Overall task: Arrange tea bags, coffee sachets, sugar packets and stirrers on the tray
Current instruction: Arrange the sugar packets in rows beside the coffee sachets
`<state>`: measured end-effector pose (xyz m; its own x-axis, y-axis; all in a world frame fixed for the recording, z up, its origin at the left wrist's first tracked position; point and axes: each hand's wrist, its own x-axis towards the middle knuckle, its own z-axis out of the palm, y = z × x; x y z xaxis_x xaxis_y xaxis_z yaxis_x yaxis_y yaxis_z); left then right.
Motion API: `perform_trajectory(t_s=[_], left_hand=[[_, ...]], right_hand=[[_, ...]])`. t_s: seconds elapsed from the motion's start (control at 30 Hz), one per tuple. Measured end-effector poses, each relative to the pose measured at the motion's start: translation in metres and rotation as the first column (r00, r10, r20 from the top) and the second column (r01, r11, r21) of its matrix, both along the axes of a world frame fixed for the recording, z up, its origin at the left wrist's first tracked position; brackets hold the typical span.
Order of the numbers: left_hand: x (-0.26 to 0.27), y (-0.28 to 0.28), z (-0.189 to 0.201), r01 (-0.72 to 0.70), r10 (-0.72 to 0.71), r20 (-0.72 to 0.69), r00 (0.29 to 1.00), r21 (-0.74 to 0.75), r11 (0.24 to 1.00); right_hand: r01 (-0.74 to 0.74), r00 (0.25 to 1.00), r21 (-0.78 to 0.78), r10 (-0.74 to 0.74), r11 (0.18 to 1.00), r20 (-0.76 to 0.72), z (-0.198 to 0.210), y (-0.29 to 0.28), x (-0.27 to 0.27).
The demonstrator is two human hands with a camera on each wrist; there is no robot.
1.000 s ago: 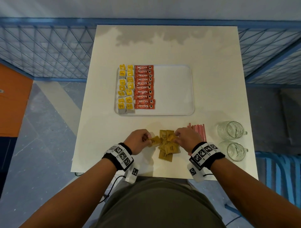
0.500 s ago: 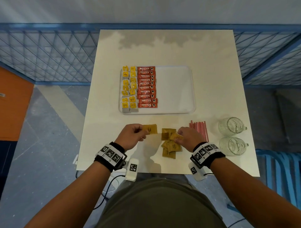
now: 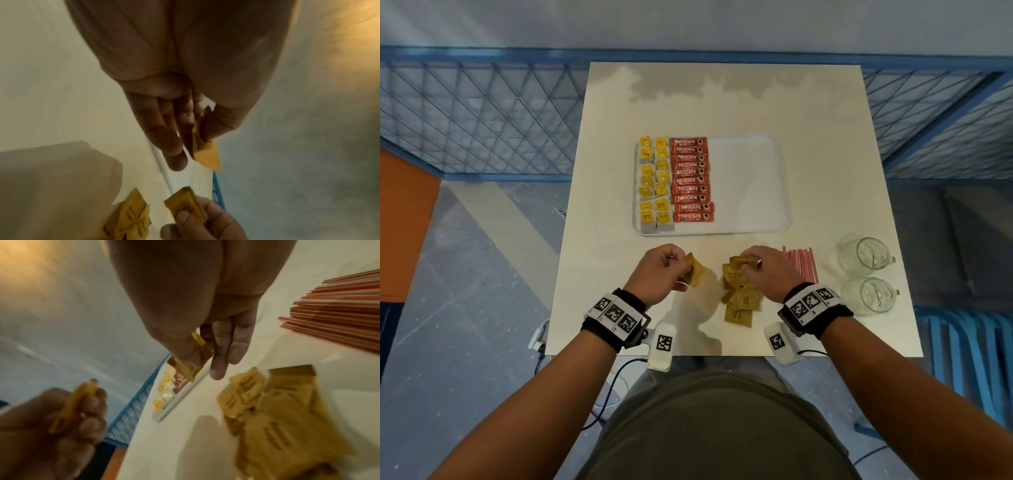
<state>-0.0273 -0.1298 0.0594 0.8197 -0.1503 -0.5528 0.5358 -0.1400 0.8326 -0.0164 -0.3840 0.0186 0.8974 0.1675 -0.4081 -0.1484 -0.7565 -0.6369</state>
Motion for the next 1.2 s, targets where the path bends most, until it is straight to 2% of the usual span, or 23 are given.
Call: perform_trajectory(t_s=[0.17, 0.4, 0.57, 0.83, 1.03, 1.13, 1.2], left_hand=[[0.002, 0.002, 0.003, 0.022, -0.025, 0.071, 0.997, 0.054, 0.998], [0.008, -0.004, 0.014, -0.014, 0.006, 0.134, 0.991, 0.058, 0.998], [0.019, -0.013, 0.019, -0.041, 0.024, 0.158, 0.987, 0.106, 0.993], [0.042, -0.038, 0.026, -0.045, 0.033, 0.138, 0.99, 0.089, 0.995], [0.054, -0.066, 0.026, -0.025, 0.018, 0.139, 0.99, 0.05, 0.998], [0.058, -0.076, 0.022, -0.004, -0.013, 0.185, 0.983, 0.089, 0.996], [0.063, -0.081, 0.019, -0.037, 0.015, 0.184, 0.983, 0.116, 0.993]], right_hand=[[0.126, 0.992, 0.23, -0.116, 0.965, -0.056, 0.03, 0.017, 0.004], [0.165, 0.986, 0.394, -0.152, 0.904, -0.063, 0.049, 0.031, 0.013], [0.191, 0.982, 0.449, -0.171, 0.873, -0.085, 0.06, 0.028, 0.023], [0.161, 0.987, 0.453, -0.141, 0.877, -0.078, 0.072, 0.005, 0.05], [0.117, 0.993, 0.441, -0.094, 0.89, -0.072, 0.07, -0.01, 0.07], [0.129, 0.991, 0.447, -0.105, 0.885, -0.079, 0.065, -0.017, 0.079], [0.144, 0.989, 0.459, -0.113, 0.877, -0.095, 0.064, -0.021, 0.086]])
